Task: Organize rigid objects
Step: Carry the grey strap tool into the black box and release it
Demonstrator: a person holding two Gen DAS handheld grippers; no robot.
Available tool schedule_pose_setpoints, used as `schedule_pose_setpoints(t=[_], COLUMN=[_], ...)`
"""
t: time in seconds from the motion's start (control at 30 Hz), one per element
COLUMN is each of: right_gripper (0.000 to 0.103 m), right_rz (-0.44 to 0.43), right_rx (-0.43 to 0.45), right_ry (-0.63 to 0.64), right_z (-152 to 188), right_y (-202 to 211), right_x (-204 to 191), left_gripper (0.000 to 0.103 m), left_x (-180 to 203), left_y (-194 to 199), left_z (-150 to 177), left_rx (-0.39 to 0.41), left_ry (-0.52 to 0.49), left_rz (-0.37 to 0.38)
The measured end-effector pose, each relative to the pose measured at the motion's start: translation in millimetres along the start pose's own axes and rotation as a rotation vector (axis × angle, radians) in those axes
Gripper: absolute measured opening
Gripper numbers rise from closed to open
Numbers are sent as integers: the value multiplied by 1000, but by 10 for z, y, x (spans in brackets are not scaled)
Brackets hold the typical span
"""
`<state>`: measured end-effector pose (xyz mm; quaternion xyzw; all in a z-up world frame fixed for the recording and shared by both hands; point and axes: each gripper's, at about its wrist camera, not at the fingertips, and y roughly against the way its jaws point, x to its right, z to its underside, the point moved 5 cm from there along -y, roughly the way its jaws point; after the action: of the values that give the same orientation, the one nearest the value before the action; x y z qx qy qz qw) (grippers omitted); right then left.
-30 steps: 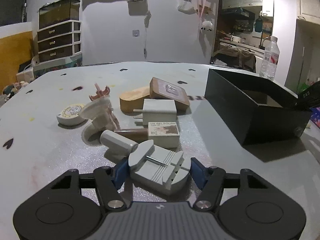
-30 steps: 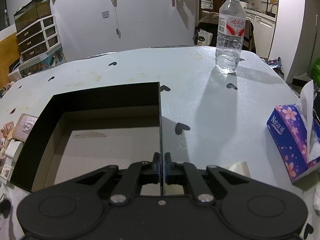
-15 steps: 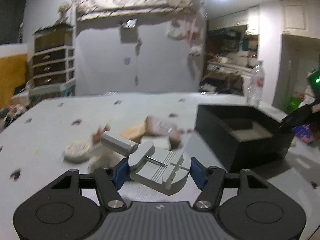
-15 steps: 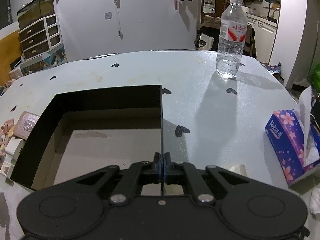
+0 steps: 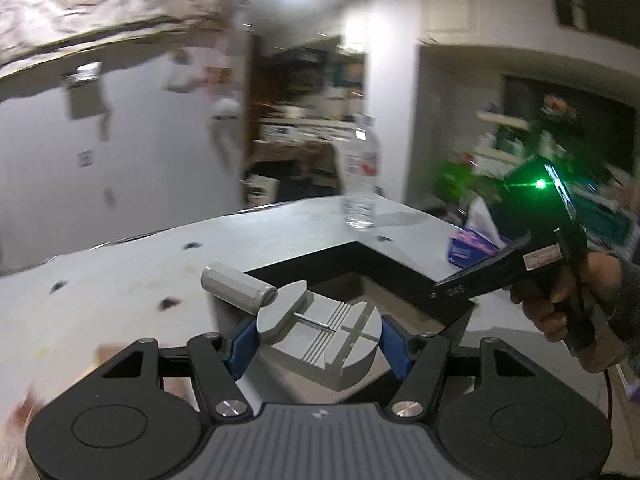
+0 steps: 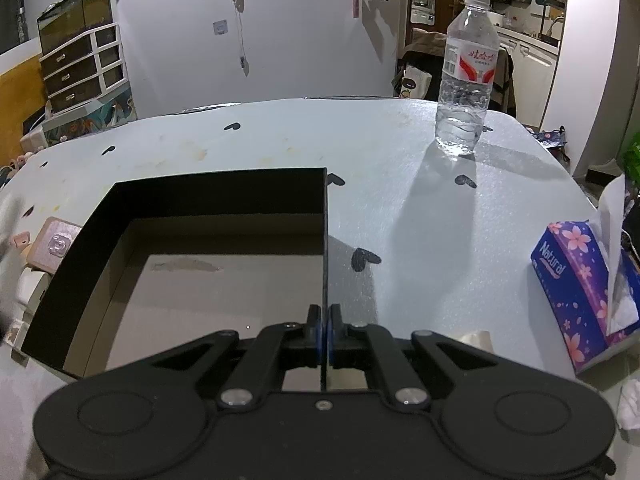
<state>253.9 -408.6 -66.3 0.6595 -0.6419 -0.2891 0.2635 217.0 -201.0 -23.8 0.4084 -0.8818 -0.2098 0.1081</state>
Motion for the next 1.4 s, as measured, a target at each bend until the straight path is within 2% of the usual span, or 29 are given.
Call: schedule_pose_setpoints(t=[0.2,0.47,0.63,0.77,1.03,1.1,1.2,1.4], right_gripper=[5,5,5,5,5,6,6,6], right_rz=[-17,-28,-34,-34,-43,-44,-42,-44], right_rx=[-12,-18,-24,-28,-33,-33,-34,-38], right_ry=[0,-15,-18,-21,-39,-44,-47,-56], right_z=[2,1,-4,-11,-12,-12,-13,-22], right_y=[2,-8,-18,-20,-28,-31,-33,-42], right_x=[7,25,37,37,57,61,61,72], left_gripper=[65,65,65,65,66,77,91,101], left_x=[74,229,277,265,353,342,316,285], left_y=[-567,-1244,-1557,-1768,-1968,-1969,-1901,-1644], left_z=[-208,-258,-197,-172,-197,-191,-222,-286], left_rx=[-101,-275,-377,-431,-449,-460,-426,-379], left_ry=[-109,-307,-344,-326,-333,-328,-324,-325], left_rz=[157,352,436,445,450,445,442,443])
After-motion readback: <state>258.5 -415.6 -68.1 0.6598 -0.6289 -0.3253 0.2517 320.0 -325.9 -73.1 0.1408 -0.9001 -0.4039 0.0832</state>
